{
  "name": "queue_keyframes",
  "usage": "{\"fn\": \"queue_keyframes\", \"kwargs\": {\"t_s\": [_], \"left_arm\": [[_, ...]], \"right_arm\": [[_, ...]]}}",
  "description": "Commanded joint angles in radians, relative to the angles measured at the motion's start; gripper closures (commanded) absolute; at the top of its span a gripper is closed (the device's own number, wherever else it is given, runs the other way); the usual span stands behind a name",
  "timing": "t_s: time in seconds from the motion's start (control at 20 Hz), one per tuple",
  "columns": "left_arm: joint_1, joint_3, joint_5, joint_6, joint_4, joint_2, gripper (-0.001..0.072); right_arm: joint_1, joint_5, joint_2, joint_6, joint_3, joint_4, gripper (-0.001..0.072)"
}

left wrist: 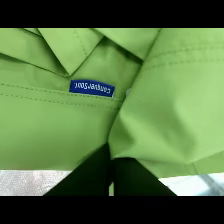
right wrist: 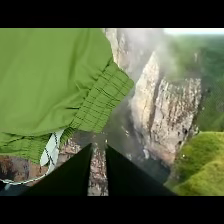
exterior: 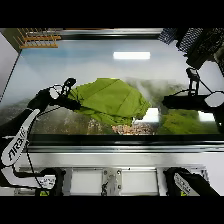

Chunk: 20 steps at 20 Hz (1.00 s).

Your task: Fold the clothes and pants, and hang the long-sleeved shirts on hangers.

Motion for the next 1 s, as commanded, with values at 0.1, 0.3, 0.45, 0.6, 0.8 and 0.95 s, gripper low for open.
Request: {"fn": "queue_keyframes", "kwargs": {"t_s": [0.1, 0.3, 0.45, 0.6, 0.8, 0.95], "left_arm": [[0.003, 0.007, -0.013, -0.022, -0.003, 0.029, 0.0704], [0.002, 0.007, -0.015, -0.022, -0.003, 0.064, 0.0704], [0.002, 0.007, -0.032, -0.022, -0.003, 0.066, 0.0704], [0.002, 0.007, -0.034, -0.022, -0.003, 0.066, 0.0704], [0.002, 0.007, -0.035, -0.024, -0.003, 0.066, 0.0704], [0.004, 0.008, -0.040, -0.041, 0.006, 0.081, 0.0704]], "right_arm": [[0.008, -0.017, -0.170, 0.212, -0.074, 0.037, 0.0021], [0.097, -0.150, -0.314, 0.196, -0.101, 0.148, 0.0068], [0.183, -0.265, -0.386, 0.157, -0.101, 0.236, 0.0068], [0.222, -0.319, -0.411, 0.139, -0.101, 0.264, 0.0068], [0.222, -0.319, -0.413, 0.095, -0.101, 0.264, 0.0407], [0.220, -0.307, -0.394, 0.029, -0.090, 0.257, 0.0685]]}}
